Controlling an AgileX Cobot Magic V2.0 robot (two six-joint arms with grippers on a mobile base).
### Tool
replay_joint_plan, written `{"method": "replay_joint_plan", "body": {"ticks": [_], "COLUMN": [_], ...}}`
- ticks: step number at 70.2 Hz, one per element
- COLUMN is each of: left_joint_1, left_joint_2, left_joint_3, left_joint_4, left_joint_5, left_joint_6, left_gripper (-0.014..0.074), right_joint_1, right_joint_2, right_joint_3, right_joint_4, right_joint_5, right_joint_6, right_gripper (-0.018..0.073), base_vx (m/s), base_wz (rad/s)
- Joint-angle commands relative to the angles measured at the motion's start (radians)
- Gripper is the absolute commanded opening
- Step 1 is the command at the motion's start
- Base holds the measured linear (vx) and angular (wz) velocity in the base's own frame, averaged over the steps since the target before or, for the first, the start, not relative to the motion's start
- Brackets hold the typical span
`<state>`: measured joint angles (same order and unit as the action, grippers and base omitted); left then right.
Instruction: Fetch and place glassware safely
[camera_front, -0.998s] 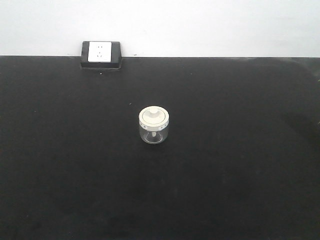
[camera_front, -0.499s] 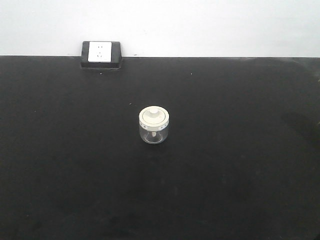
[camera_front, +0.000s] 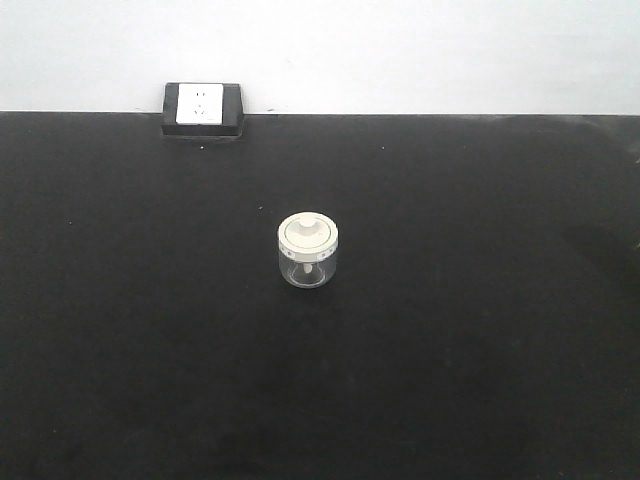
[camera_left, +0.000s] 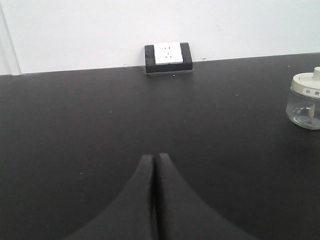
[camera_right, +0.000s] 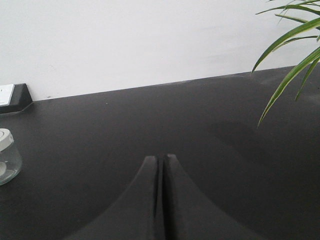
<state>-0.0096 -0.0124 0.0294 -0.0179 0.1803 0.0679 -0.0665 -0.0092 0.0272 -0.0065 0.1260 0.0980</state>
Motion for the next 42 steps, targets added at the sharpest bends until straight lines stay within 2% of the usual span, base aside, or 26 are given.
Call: {"method": "replay_joint_plan", "body": {"ticks": [1, 42], "left_joint_1": [-0.006, -0.006], "left_joint_2": [-0.011, -0.011], "left_joint_3": [0.028, 0.028], "left_joint_4": [-0.01, -0.01], "left_joint_5": [-0.076, -0.076], "left_joint_6": [-0.007, -0.007], "left_gripper": [-0.0007, -0.0007], "right_joint_1": [-0.008, -0.008], "right_joint_2": [-0.014, -0.014], "right_joint_3": [0.02, 0.02], "right_joint_4": [-0.002, -0.002], "right_joint_5": [-0.067, -0.067], "right_joint_6": [-0.007, -0.007], "right_gripper": [-0.0003, -0.0003], "base_vx": [0.0, 0.0], "base_wz": [0.0, 0.0]}}
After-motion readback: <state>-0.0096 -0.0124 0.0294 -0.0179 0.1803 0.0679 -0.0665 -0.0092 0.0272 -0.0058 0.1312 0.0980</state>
